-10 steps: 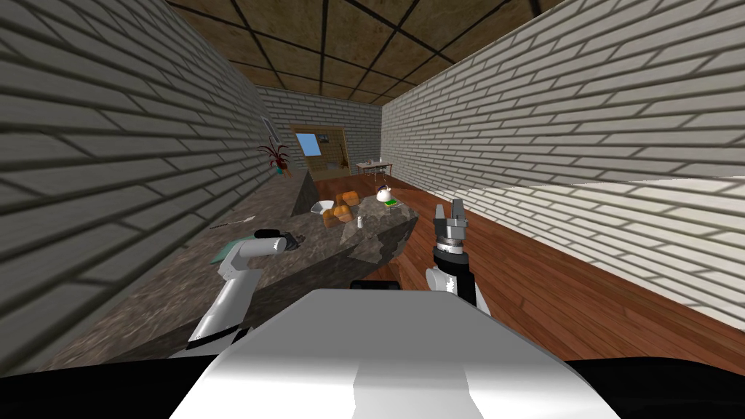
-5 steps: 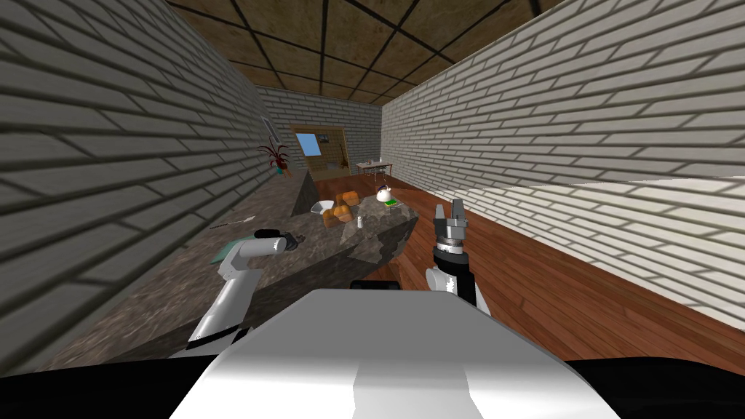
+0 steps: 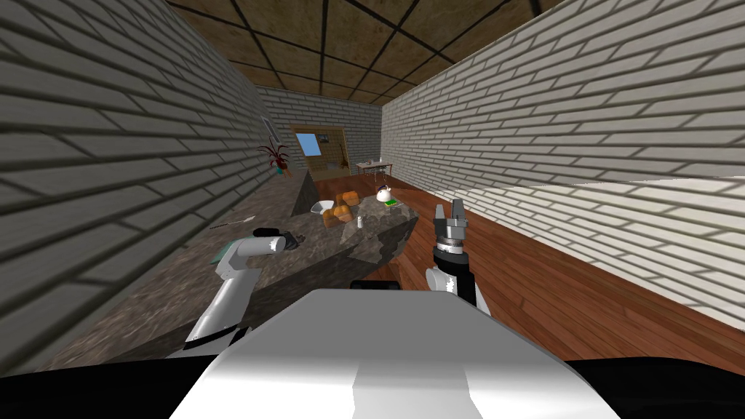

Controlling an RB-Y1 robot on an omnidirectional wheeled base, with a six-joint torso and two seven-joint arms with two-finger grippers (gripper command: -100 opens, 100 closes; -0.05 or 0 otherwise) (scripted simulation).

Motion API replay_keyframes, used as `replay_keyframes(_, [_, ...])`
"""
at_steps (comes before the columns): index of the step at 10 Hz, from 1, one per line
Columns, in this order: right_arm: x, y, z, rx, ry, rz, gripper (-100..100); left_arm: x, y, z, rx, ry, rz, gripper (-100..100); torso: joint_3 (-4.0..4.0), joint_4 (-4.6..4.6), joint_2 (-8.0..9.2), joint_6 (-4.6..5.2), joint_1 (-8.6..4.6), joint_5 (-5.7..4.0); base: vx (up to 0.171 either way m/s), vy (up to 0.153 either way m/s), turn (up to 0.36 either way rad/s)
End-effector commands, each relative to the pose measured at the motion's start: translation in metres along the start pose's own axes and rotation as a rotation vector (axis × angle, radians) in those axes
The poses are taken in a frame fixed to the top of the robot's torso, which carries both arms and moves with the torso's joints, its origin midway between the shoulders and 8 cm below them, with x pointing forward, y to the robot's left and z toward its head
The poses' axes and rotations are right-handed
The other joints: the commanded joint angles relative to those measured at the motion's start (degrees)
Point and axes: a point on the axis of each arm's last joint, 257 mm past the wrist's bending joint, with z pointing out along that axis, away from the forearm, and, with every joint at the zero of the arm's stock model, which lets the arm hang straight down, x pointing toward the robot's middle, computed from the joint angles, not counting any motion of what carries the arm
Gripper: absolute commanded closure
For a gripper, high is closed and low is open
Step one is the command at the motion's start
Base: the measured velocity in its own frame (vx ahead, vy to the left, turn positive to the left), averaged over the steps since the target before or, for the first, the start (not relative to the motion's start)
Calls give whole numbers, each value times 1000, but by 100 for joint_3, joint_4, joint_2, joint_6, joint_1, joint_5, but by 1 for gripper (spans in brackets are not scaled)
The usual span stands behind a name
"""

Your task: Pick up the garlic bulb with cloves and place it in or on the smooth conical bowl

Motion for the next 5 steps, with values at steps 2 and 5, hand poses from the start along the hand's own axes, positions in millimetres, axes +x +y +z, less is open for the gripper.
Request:
replay_keyframes(2, [0,0,0,0,0,0,0,-18,-2,7,0,-12,-14,-100,0,0,0,2,-4,-1,-3,-23,-102])
replay_keyframes(5, [0,0,0,0,0,0,0,-38,-7,13,5,-25,-27,-100,1,0,1,0,-10,-3,-3,-31,-79])
